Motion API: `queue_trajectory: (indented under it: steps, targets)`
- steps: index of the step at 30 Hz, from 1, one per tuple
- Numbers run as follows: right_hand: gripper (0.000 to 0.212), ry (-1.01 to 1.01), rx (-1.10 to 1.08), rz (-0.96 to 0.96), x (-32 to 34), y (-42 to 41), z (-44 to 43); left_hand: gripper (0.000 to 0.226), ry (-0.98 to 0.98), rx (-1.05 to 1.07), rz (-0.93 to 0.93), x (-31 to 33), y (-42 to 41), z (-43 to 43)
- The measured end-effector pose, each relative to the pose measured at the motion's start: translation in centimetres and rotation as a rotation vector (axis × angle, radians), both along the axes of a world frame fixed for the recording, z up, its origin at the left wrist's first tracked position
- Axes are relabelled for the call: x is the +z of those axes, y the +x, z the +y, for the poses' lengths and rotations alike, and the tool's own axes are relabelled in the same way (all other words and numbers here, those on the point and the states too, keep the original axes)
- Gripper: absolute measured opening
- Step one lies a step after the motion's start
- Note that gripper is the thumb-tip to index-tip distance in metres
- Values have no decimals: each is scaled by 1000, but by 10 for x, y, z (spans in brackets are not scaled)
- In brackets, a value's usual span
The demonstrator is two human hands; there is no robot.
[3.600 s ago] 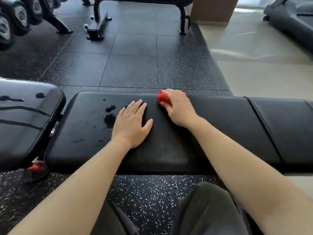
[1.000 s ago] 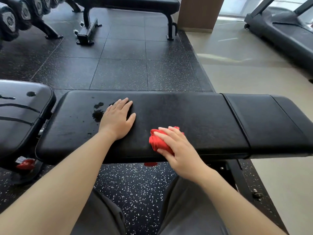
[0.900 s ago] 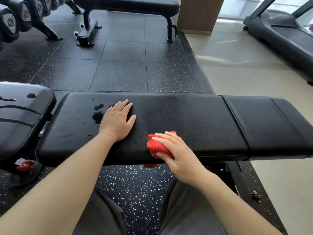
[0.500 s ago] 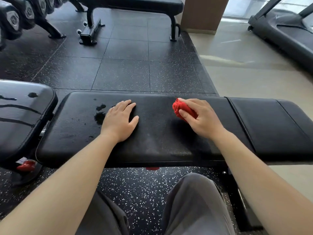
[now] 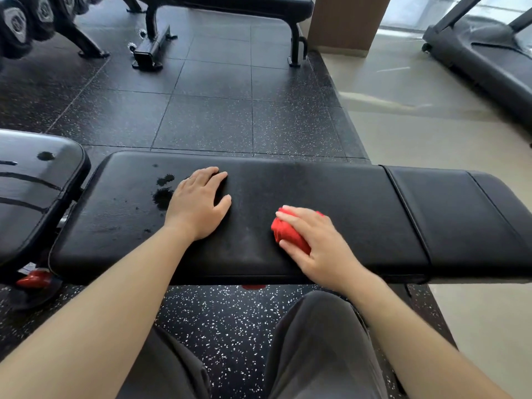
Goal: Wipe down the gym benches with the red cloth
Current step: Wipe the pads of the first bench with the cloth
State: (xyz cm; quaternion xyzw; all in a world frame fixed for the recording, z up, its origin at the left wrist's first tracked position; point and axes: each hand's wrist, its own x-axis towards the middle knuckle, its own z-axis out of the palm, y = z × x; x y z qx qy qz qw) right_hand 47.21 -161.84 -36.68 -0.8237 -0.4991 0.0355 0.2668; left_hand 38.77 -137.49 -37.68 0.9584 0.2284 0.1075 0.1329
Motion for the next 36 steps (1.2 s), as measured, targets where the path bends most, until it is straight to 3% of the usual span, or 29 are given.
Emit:
queue_trajectory:
  steps: [5,10,12,17,29,36]
  targets:
    - [48,43,71,13,-3,-39,5,53,-30,4,-1,1,0,-1]
    - [44,145,117,191,8,-48,26,44,-175,-71,-75,14,-10,2]
    - [47,152,81,120,9,-43,39,44,-163,-65,-78,19,-21,8]
    - [59,-71,-25,-42,0,-45,64,50,-50,21,79,13,-52,23]
    - [56,-113,-41,-22,2,-22,118,53,12,74,103,3,-58,20]
    - [54,-55,86,-11,-2,-49,74,53,14,72,119,4,-60,20]
